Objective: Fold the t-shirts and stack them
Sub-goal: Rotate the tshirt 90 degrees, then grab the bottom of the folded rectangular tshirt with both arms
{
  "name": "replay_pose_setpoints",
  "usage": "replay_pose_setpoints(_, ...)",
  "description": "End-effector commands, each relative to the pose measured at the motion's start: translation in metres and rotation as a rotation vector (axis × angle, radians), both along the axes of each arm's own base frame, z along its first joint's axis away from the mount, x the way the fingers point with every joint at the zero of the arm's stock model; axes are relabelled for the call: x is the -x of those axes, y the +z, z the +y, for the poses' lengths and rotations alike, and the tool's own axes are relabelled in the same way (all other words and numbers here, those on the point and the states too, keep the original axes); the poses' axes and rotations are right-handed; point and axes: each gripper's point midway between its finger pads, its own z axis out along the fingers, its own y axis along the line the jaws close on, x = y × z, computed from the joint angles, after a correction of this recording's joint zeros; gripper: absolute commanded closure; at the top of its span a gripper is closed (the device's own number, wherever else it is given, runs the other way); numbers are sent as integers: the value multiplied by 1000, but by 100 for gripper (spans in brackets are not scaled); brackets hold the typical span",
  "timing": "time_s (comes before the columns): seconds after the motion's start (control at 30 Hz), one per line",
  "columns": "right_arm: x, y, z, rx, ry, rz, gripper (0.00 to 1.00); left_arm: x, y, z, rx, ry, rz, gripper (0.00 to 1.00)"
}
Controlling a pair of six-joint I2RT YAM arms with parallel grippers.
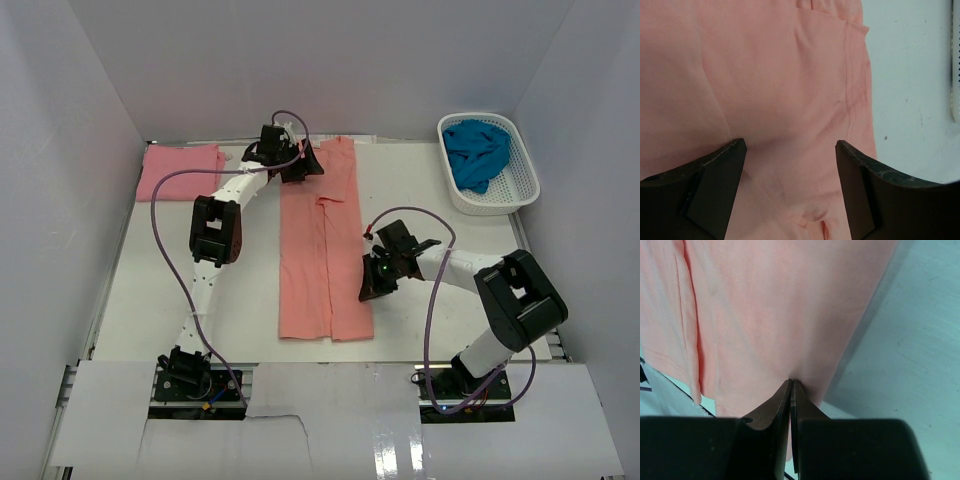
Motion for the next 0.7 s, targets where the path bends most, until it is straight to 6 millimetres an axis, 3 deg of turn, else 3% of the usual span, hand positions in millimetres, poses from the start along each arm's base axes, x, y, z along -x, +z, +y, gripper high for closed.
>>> replay_pose_setpoints(0.0, -4, -2, -6, 43, 32, -18, 92, -4, 18, 3, 24, -18, -21, 15)
replay_pose_setpoints(0.03, -11, 6, -1, 25, 39, -42, 91, -4, 29, -2, 48, -30, -32, 14)
replay_pose_setpoints(0.07, -14, 13, 3, 9, 45, -57, 91, -6, 59, -8, 81, -41, -73, 14)
replay_pose_setpoints(0.13, -22, 28, 9, -10, 58, -84, 91, -4, 97, -14, 109, -58, -130, 15)
replay_pose_setpoints(0.17, -32, 48, 18, -50, 66, -125, 91, -2, 116, -16, 117, -58, -157, 15)
replay_pose_setpoints(0.2, -35, 59, 23, -74, 73, -144, 91, 8, 155, -14, 130, -57, -193, 15)
replay_pose_setpoints(0.27, -35, 101, 38, -196, 109, -201, 91, 30, 181, -10, 134, -21, -171, 15)
replay_pose_setpoints(0.3, -34, 114, 40, -230, 109, -219, 91, 65, 191, 0, 125, 9, -129, 16)
replay_pose_setpoints(0.37, -27, 139, 36, -271, 87, -264, 88, 102, 186, 13, 85, 100, -86, 15)
replay_pose_setpoints(0.4, -24, 141, 32, -269, 73, -268, 86, 142, 171, 32, 49, 144, -35, 15)
replay_pose_setpoints(0.43, -23, 139, 25, -252, 42, -278, 84, 160, 159, 43, 26, 180, -6, 16)
replay_pose_setpoints(0.47, -9, 130, 14, -236, 19, -253, 82, 180, 148, 49, 17, 182, 22, 18)
replay_pose_setpoints(0.5, -3, 121, 6, -220, 2, -237, 82, 216, 103, 62, -37, 177, 123, 21)
replay_pose_setpoints(0.53, 7, 113, 1, -218, -1, -210, 77, 238, 113, 70, -35, 175, 104, 26)
replay_pose_setpoints(0.57, 17, 109, -4, -228, -4, -200, 75, 257, 104, 76, -49, 172, 123, 29)
replay_pose_setpoints(0.6, 34, 83, -14, -200, -9, -136, 69, 274, 96, 80, -50, 168, 144, 32)
replay_pose_setpoints(0.63, 44, 76, -17, -204, -6, -109, 53, 304, 84, 87, -49, 162, 162, 35)
replay_pose_setpoints(0.67, 51, 71, -20, -209, -11, -104, 46, 319, 81, 87, -27, 147, 177, 42)
